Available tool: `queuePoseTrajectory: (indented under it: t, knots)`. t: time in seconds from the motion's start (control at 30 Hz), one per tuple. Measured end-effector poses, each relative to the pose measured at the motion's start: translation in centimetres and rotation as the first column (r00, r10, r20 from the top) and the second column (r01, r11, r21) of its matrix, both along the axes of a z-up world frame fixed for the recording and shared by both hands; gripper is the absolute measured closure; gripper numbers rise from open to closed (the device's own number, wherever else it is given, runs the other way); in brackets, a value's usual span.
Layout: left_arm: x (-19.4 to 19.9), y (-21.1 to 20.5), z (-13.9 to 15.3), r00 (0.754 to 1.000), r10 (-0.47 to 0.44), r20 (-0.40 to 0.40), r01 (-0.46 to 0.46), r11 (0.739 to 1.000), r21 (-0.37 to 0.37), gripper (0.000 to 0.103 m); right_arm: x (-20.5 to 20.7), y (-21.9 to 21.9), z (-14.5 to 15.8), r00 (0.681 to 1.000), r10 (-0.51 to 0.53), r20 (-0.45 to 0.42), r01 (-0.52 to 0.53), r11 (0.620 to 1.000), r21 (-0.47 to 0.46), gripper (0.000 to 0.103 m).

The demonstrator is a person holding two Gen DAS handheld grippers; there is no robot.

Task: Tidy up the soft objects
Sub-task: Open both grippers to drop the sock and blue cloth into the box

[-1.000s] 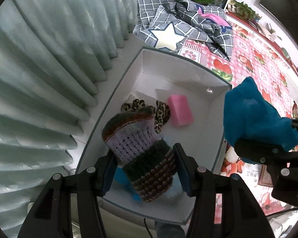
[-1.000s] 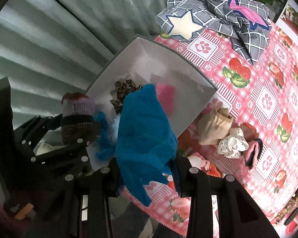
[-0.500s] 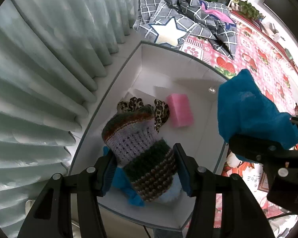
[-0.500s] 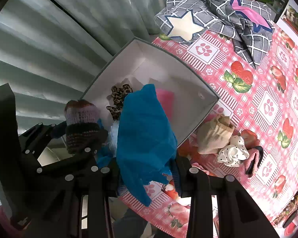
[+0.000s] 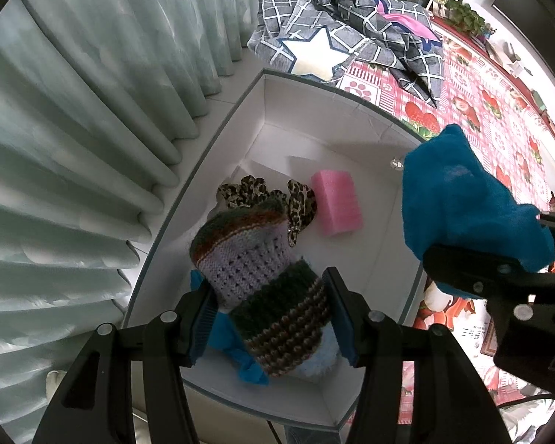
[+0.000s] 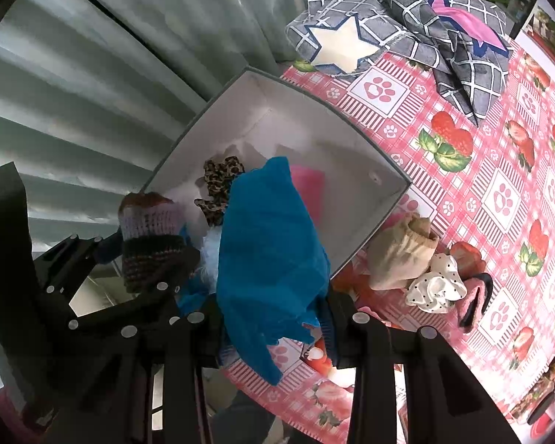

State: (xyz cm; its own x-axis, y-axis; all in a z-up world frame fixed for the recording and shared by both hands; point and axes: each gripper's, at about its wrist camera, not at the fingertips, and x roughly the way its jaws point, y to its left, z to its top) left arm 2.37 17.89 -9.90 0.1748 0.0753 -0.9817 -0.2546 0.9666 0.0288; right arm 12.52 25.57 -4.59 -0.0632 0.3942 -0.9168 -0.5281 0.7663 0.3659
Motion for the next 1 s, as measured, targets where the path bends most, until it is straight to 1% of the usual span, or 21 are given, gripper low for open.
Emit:
queuePoseTrajectory:
  t: [0.23,0.3,0.37,0.4,0.43,0.47,0.5,0.53,0.57,0.6,0.63,0.67,0.73,0.77,0.8,0.9,1.0]
  knots:
    - [-0.1,0.0,-0.2,1.000,0.000,0.000,0.000,1.000,-0.001,0.041,0.1,0.1,-0.3,1.000,0.003,-0.001,-0.003,1.000,0.001,0.065]
    - [-0.1,-0.1,-0.2,1.000,-0.004,0.003,0.004,1.000,-0.007,0.038,0.1,0.2,-0.3,1.000,0.004,-0.003,-0.004,1.000,0.004,0.064]
    - [-0.1,-0.1,0.0,1.000,-0.008,0.009,0.008,1.000,-0.011,0.031,0.1,0.3,-0.3,1.000,0.006,-0.006,-0.006,1.000,0.013,0.057]
    - [-0.1,-0.2,0.0,1.000,-0.012,0.009,0.012,1.000,-0.010,0.028,0.1,0.3,-0.3,1.000,0.005,-0.005,-0.005,1.000,0.018,0.056]
    - [-0.1,-0.3,0.1,1.000,-0.015,0.008,0.015,1.000,-0.006,0.023,0.1,0.2,-0.3,1.000,0.005,-0.006,-0.004,1.000,0.021,0.056]
    - [-0.1,-0.4,0.2,1.000,-0.015,0.013,0.015,1.000,0.001,0.021,0.1,0.3,-0.3,1.000,0.005,-0.007,-0.005,1.000,0.021,0.055]
    - [-0.1,-0.4,0.3,1.000,-0.013,0.021,0.013,1.000,0.003,0.021,0.1,0.3,-0.3,1.000,0.007,-0.006,-0.007,1.000,0.020,0.047]
    - [-0.2,-0.4,0.4,1.000,-0.008,0.029,0.009,1.000,-0.003,0.019,0.1,0.3,-0.3,1.000,0.007,-0.002,-0.007,1.000,0.017,0.027]
    - [-0.2,-0.3,0.4,0.999,-0.003,0.035,0.003,1.000,-0.011,0.016,0.0,0.2,-0.2,1.000,0.005,0.004,-0.005,1.000,0.018,0.018]
    - [-0.2,-0.2,0.5,0.999,0.004,0.040,-0.004,1.000,-0.017,0.015,0.1,0.1,-0.1,1.000,0.004,0.011,-0.004,1.000,0.021,0.017]
    - [-0.1,-0.2,0.4,0.999,0.008,0.033,-0.008,1.000,-0.017,0.010,0.1,0.1,0.0,1.000,0.004,0.016,-0.004,1.000,0.021,0.017]
    - [0.0,-0.2,0.3,1.000,0.009,0.023,-0.009,1.000,-0.017,0.000,0.1,0.1,0.1,1.000,0.005,0.020,-0.005,1.000,0.019,0.017]
    - [-0.1,-0.1,0.1,1.000,0.020,0.022,-0.020,1.000,-0.021,0.000,0.1,0.0,0.3,0.999,0.006,0.033,-0.007,1.000,0.017,0.016]
    - [-0.1,0.0,0.1,0.999,0.027,0.026,-0.026,0.999,-0.024,0.000,0.1,-0.1,0.3,0.999,0.006,0.039,-0.006,1.000,0.014,0.014]
    - [-0.1,0.0,0.1,0.999,0.033,0.030,-0.033,0.999,-0.030,0.000,0.2,-0.1,0.3,0.999,0.004,0.043,-0.004,1.000,0.010,0.000]
    - [0.0,0.2,0.4,0.998,0.052,0.045,-0.050,0.998,-0.039,0.000,0.2,-0.5,0.2,0.999,-0.007,0.042,0.006,1.000,0.018,0.000]
    - [0.1,0.1,0.5,0.998,0.051,0.046,-0.050,0.998,-0.034,0.000,0.4,-0.8,0.4,0.999,-0.014,0.046,0.013,1.000,0.016,0.000]
